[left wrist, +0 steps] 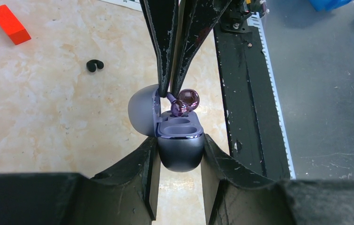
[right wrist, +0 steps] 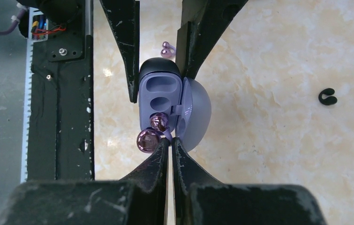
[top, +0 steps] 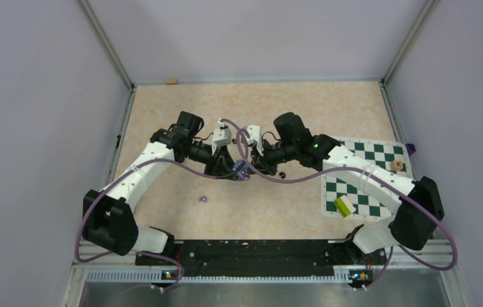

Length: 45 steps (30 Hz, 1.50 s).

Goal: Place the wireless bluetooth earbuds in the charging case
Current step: Insert the right earbud into the right side groove of the charging case.

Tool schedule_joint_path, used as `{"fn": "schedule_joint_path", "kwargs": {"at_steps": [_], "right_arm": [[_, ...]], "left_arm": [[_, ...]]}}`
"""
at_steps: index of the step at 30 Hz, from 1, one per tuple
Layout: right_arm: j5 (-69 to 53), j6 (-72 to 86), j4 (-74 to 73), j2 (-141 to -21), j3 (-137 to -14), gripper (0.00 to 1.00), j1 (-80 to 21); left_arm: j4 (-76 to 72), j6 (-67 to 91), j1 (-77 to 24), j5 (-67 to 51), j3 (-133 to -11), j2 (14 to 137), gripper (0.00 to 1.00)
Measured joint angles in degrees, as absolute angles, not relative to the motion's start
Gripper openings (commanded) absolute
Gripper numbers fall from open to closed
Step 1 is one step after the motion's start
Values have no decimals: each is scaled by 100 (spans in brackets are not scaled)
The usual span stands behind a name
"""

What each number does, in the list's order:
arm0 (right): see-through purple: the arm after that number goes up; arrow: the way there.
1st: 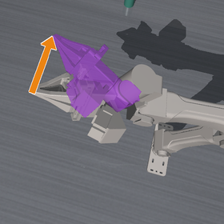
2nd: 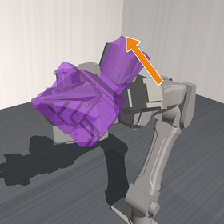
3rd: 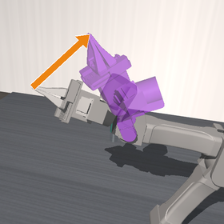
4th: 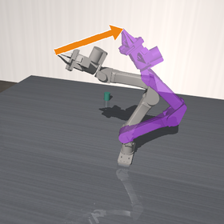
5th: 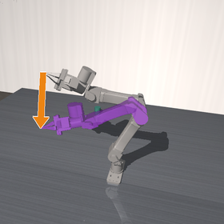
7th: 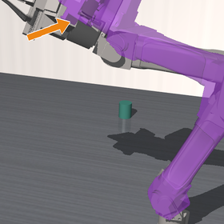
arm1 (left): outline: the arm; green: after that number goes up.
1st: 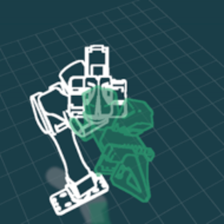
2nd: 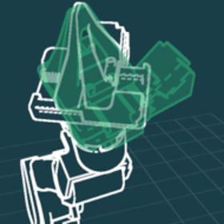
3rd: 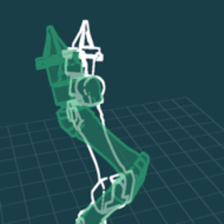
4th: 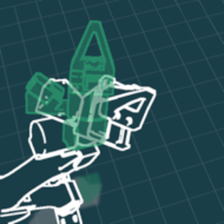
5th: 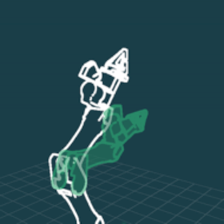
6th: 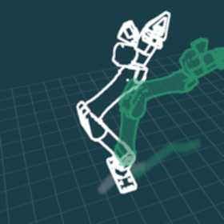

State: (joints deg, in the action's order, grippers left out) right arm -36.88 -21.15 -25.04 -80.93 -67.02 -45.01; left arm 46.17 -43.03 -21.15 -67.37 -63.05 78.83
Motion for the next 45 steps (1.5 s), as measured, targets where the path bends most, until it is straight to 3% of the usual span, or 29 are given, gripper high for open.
{"fn": "schedule_joint_path", "kwargs": {"at_steps": [19,45], "right_arm": [[-3030,-2078,-2488,-8031,-6702,0,-4528],[-3013,-1962,-2408,-8130,-6720,0,-4635]], "left_arm": [[4335,-4182,-2051,-6589,-6307,7940,0],[4344,-3889,-2051,-6460,-6302,7940,0]]}}
